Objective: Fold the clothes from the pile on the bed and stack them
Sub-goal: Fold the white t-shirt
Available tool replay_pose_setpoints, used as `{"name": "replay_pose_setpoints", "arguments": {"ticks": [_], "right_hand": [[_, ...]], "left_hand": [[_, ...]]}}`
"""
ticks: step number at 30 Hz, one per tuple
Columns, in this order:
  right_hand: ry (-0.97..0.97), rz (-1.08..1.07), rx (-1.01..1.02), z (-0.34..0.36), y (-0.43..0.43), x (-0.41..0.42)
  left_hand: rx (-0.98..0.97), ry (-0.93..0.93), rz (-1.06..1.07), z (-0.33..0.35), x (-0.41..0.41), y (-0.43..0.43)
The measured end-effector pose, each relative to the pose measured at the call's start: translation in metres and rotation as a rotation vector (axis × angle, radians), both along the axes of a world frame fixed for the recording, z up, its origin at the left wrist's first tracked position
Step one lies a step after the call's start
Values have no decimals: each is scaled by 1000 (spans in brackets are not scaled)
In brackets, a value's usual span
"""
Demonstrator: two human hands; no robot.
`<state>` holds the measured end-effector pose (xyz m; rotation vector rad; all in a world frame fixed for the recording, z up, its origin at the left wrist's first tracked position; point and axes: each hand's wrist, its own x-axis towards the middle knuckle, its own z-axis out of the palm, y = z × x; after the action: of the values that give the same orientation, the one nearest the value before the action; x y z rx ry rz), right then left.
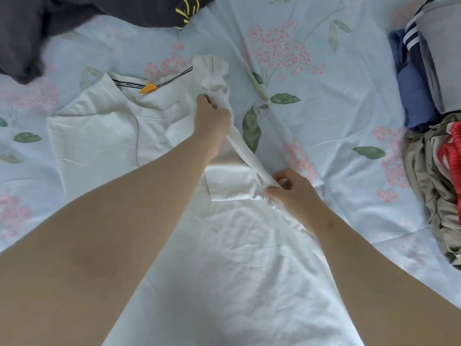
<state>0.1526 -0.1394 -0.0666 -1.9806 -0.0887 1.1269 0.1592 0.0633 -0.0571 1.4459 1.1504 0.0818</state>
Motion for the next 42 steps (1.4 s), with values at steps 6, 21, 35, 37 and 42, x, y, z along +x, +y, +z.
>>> {"name": "replay_pose_setpoints", "arguments": {"ticks": [6, 21, 35, 37, 42], "right_hand": [[172, 278, 211, 37, 64, -83], [-90, 595, -64, 12, 149, -225], [217, 781, -669, 53, 106, -266], [398, 568, -531, 47, 112, -298], [120, 551, -364, 27, 103, -333]], "left_hand": [[-73, -97, 141, 31, -80, 62], [-3, 110, 268, -17, -250, 163], [205, 139, 11, -2, -276, 122], [129, 107, 110, -2, -288, 110], [30, 313, -45, -9, -347, 65]]}}
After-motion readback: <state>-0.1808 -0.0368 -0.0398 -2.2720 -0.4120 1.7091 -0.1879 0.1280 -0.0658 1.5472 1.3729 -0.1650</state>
